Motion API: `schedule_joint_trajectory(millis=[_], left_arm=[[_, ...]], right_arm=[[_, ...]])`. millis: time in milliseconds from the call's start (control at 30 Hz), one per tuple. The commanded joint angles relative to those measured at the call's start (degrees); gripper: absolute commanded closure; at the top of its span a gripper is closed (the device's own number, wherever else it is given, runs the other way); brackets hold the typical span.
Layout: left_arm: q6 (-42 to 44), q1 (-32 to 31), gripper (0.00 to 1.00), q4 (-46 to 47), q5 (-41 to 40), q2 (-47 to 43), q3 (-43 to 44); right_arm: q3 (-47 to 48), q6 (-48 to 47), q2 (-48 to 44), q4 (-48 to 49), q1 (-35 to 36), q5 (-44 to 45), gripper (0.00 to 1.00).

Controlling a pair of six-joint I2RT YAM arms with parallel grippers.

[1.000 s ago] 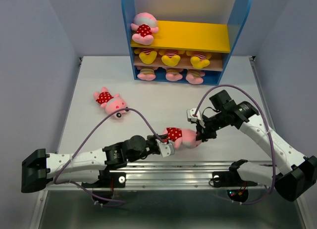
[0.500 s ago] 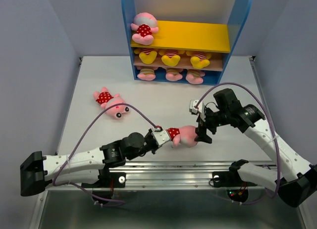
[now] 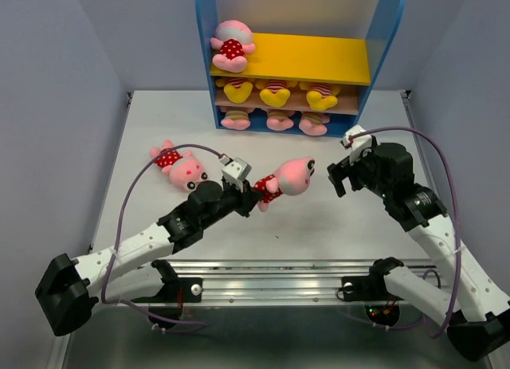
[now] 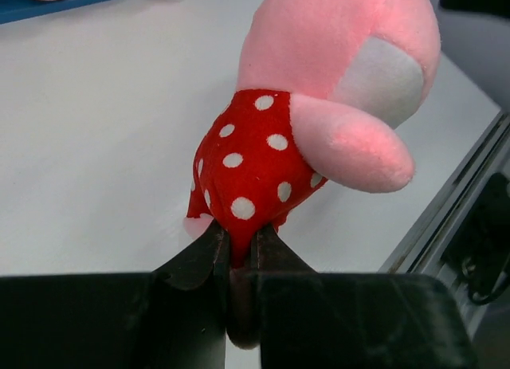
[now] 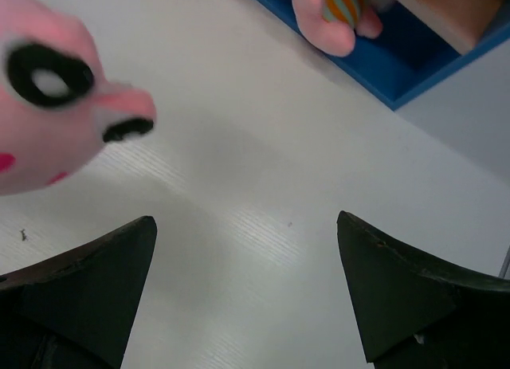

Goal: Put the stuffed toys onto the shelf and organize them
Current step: Pass the stuffed toy from the right arm to the left, then place the stuffed toy onto shelf

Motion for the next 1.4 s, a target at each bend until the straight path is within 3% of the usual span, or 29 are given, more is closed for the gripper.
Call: schedule_joint_trajectory(millis=[0, 267, 400, 700, 900, 1167, 1367], left_arm=[[-12.17, 2.33, 1.00, 3.71, 1.75, 0.62, 7.92], [-22.99, 6.19, 1.00, 4.15, 0.08, 7.11, 19.07], [-25.71, 10.14, 1.00, 0.47, 0.69, 13.88, 31.60], [-29.40, 16.21, 1.00, -9.47, 0.09, 32.43, 58.42], [-34.94, 19.29, 1.00, -10.70, -2.82, 42.01, 69.70], [-35.21, 20.26, 1.00, -19.22, -3.34, 57.04, 92.09], [-38.10, 21.66, 1.00, -18.71, -3.44, 60.30, 93.35]], right_arm=[[-5.17, 6.92, -1.79, 9.39, -2.97, 5.05, 0.00], [-9.13, 10.27, -0.74, 12.38, -10.62, -5.49, 0.00], [-12.90, 10.27, -0.21, 15.54, -11.94, -9.54, 0.00], [-16.08, 10.10, -0.29, 16.34, -11.95, -11.92, 0.00], [-16.25, 9.66, -1.26, 16.43, -11.95, -10.87, 0.00], [-16.43, 9.22, -1.88, 16.34, -11.95, -10.43, 0.00], [-16.61, 9.13, -2.32, 16.34, -11.95, -10.34, 0.00]])
